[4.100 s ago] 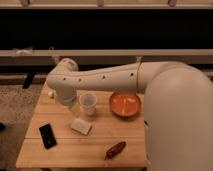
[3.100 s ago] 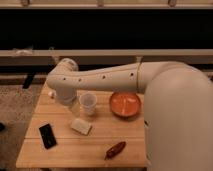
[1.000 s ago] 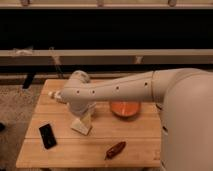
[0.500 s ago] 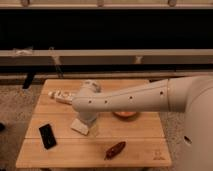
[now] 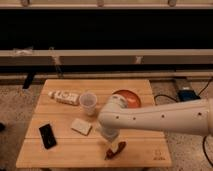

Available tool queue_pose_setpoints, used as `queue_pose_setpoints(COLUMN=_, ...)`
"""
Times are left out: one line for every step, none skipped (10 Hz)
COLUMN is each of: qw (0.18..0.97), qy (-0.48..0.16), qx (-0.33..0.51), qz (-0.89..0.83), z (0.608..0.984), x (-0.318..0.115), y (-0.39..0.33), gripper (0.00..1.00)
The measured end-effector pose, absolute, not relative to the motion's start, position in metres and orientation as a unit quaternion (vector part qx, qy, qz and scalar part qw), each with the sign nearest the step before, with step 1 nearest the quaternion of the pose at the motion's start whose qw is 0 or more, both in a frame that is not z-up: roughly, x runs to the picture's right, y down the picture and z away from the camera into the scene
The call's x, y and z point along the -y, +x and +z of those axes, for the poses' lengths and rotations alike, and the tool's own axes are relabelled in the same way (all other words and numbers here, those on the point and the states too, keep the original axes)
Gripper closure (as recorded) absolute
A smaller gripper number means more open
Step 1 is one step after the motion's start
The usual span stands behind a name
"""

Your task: Drag the pepper across the table

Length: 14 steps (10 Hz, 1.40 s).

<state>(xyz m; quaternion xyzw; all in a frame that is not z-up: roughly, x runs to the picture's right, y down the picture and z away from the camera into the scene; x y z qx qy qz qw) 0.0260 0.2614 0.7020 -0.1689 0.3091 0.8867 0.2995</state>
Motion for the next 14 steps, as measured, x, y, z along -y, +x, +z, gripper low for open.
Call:
queue_pose_setpoints(qw=0.295, qy=-0.167, qx=-0.313, qz=0.887, z=0.698, x=-0.270, y=0.043, gripper=0.20)
queue_pose_setpoints(qw=0.289, qy=-0.165, qx=-0.319, qz=0.888, z=0.695, x=-0.280, y=0.062, gripper=0.20)
queue_pose_setpoints(qw=0.283, qy=-0.161, qx=-0.328, qz=0.887, z=0.695, x=-0.290, y=0.074, gripper=0.20)
queue_pose_setpoints(qw=0.285, qy=-0.157, qx=-0.331, qz=0.886, z=0.699, x=-0.295, y=0.080, gripper=0.20)
queue_pose_setpoints(qw=0.282, qy=-0.153, qx=-0.336, qz=0.886, z=0.702, x=-0.301, y=0.088, gripper=0.20)
queue_pose_setpoints(qw=0.277, qy=-0.144, qx=-0.342, qz=0.886, z=0.711, x=-0.310, y=0.101, gripper=0.20)
queue_pose_setpoints(qw=0.272, qy=-0.137, qx=-0.347, qz=0.887, z=0.720, x=-0.316, y=0.110, gripper=0.20)
queue_pose_setpoints(qw=0.271, qy=-0.132, qx=-0.349, qz=0.887, z=0.730, x=-0.320, y=0.114, gripper=0.20)
queue_pose_setpoints(qw=0.269, qy=-0.125, qx=-0.350, qz=0.889, z=0.742, x=-0.323, y=0.119, gripper=0.20)
queue_pose_setpoints(qw=0.267, qy=-0.121, qx=-0.346, qz=0.891, z=0.749, x=-0.322, y=0.122, gripper=0.20)
queue_pose_setpoints(qw=0.266, qy=-0.120, qx=-0.340, qz=0.894, z=0.752, x=-0.319, y=0.121, gripper=0.20)
queue_pose_setpoints(qw=0.264, qy=-0.120, qx=-0.330, qz=0.899, z=0.754, x=-0.315, y=0.120, gripper=0.20)
queue_pose_setpoints(qw=0.263, qy=-0.120, qx=-0.324, qz=0.901, z=0.754, x=-0.312, y=0.119, gripper=0.20)
queue_pose_setpoints(qw=0.262, qy=-0.122, qx=-0.318, qz=0.903, z=0.753, x=-0.310, y=0.116, gripper=0.20)
